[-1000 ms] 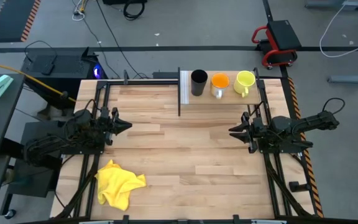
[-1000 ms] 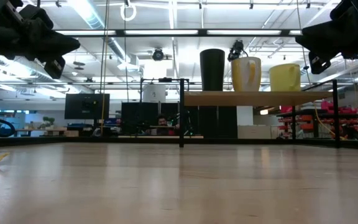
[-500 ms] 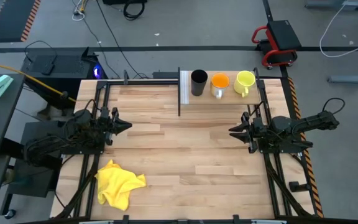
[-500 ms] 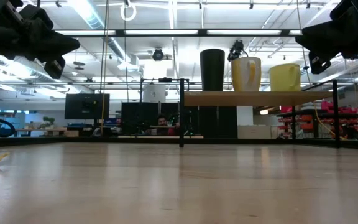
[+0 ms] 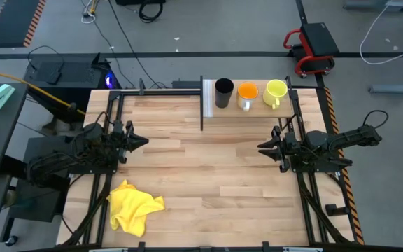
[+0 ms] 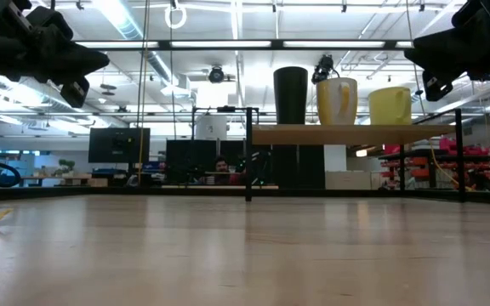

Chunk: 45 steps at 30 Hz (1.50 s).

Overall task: Stack small to large cups/mugs on shelf
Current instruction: Return to Home Position

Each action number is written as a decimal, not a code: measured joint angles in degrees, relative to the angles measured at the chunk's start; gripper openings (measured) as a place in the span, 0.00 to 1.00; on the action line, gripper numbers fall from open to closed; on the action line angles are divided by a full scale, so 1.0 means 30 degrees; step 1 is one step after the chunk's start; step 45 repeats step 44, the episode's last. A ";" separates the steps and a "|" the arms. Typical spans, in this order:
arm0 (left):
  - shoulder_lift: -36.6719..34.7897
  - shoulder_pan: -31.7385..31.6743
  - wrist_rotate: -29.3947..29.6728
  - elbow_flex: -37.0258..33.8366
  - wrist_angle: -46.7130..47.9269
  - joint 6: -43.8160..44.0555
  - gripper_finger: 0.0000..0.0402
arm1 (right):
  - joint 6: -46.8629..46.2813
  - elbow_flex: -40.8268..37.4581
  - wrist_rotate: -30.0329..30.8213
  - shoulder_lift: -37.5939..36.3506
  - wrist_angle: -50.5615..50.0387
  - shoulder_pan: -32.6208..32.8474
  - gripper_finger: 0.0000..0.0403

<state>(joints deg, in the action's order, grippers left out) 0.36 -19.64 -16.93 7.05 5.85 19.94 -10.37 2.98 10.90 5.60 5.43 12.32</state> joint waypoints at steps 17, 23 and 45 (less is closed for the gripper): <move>0.0000 -0.0004 -0.0007 0.0000 0.0000 0.0000 0.09 | 0.0000 0.0000 0.0000 0.0002 0.0000 0.0000 0.24; 0.0000 -0.0002 -0.0007 0.0000 0.0002 0.0000 0.06 | -0.0006 0.0000 0.0000 0.0002 0.0000 0.0000 0.24; 0.0000 0.0002 -0.0007 0.0000 -0.0002 0.0000 0.07 | 0.0000 0.0000 -0.0001 0.0002 0.0000 0.0007 0.24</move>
